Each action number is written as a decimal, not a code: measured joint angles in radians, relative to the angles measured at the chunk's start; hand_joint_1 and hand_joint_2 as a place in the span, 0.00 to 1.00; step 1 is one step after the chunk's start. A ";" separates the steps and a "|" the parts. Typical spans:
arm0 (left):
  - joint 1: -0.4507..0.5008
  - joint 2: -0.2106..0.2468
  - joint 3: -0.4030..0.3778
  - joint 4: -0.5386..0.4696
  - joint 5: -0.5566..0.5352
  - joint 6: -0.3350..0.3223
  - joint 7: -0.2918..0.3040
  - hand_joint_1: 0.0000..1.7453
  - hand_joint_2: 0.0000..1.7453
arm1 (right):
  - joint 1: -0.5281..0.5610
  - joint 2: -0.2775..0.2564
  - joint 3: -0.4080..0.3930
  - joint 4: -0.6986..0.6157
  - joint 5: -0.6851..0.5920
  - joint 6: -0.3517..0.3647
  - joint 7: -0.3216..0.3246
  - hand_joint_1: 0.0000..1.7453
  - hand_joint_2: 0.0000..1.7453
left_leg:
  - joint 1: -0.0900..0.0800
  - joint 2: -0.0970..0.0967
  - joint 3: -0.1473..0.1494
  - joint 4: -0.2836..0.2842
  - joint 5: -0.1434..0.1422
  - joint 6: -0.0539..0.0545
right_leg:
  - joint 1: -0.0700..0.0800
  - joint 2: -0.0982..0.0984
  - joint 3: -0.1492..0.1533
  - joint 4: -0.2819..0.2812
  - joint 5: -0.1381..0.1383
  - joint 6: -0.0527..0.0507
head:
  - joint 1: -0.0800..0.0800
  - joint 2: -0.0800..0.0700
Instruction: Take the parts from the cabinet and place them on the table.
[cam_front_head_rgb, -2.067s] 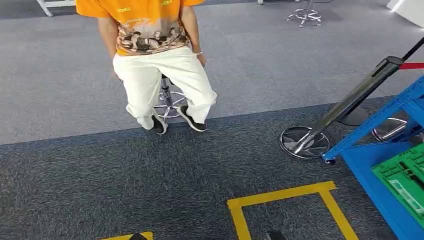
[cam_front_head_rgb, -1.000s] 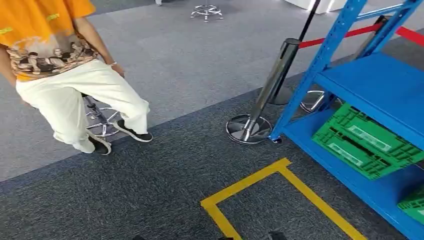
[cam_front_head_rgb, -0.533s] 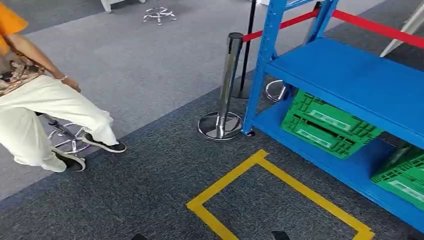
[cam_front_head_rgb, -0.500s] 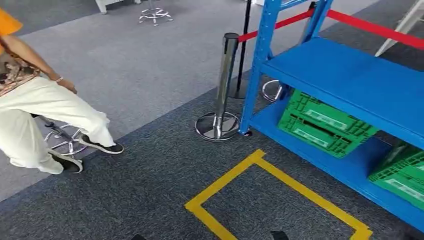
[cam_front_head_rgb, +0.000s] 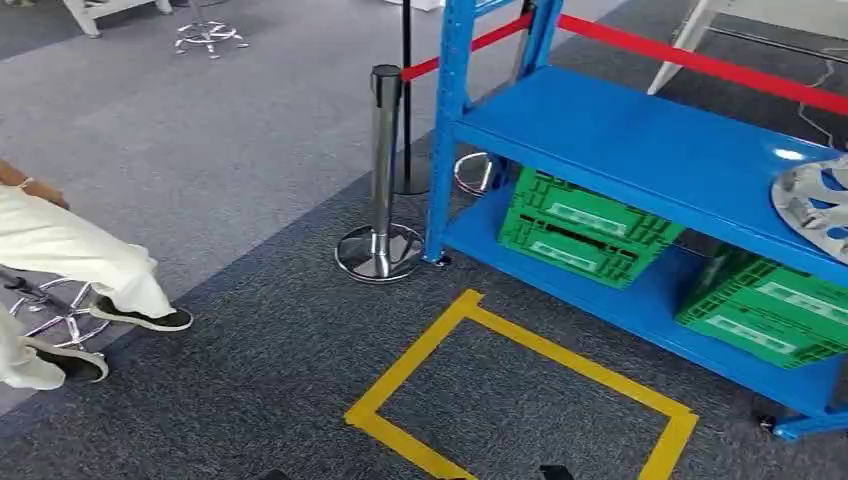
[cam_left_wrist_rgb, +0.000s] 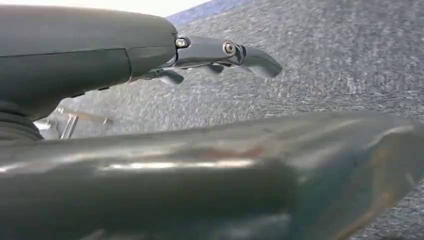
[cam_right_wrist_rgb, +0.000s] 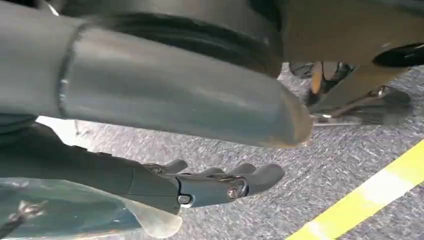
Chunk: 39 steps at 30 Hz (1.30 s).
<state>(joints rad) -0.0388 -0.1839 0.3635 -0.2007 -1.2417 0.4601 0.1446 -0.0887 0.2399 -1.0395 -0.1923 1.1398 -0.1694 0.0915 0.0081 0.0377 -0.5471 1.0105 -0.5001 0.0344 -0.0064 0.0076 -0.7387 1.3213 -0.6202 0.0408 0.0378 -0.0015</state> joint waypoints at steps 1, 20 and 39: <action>-0.001 0.000 0.000 0.000 0.000 0.000 0.000 0.00 0.00 | 0.002 0.000 0.000 0.000 0.000 0.000 0.000 0.00 0.00 | 0.000 0.012 0.001 0.000 -0.001 0.000 | -0.001 -0.002 0.006 -0.006 0.014 0.001 | 0.000 0.000; 0.000 0.003 0.003 0.000 0.000 0.002 0.002 0.00 0.00 | 0.002 0.000 -0.002 0.000 0.013 -0.006 0.014 0.00 0.00 | 0.001 -0.093 -0.009 0.048 0.011 -0.034 | 0.002 0.085 0.180 -0.314 0.133 -0.047 | -0.007 0.000; -0.005 0.002 0.005 0.000 0.000 -0.020 0.001 0.00 0.00 | 0.000 0.000 -0.003 0.000 0.005 -0.006 0.018 0.00 0.00 | -0.010 0.091 0.034 -0.008 -0.020 -0.030 | 0.007 -0.074 0.170 -0.309 0.122 -0.022 | 0.001 0.000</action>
<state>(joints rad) -0.0435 -0.1820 0.3685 -0.2007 -1.2421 0.4398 0.1457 -0.0888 0.2399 -1.0422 -0.1923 1.1444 -0.1751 0.1099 -0.0020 0.1286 -0.5133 1.0023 -0.5199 0.0042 0.0005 -0.0668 -0.5684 1.0121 -0.4984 0.0186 0.0385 -0.0015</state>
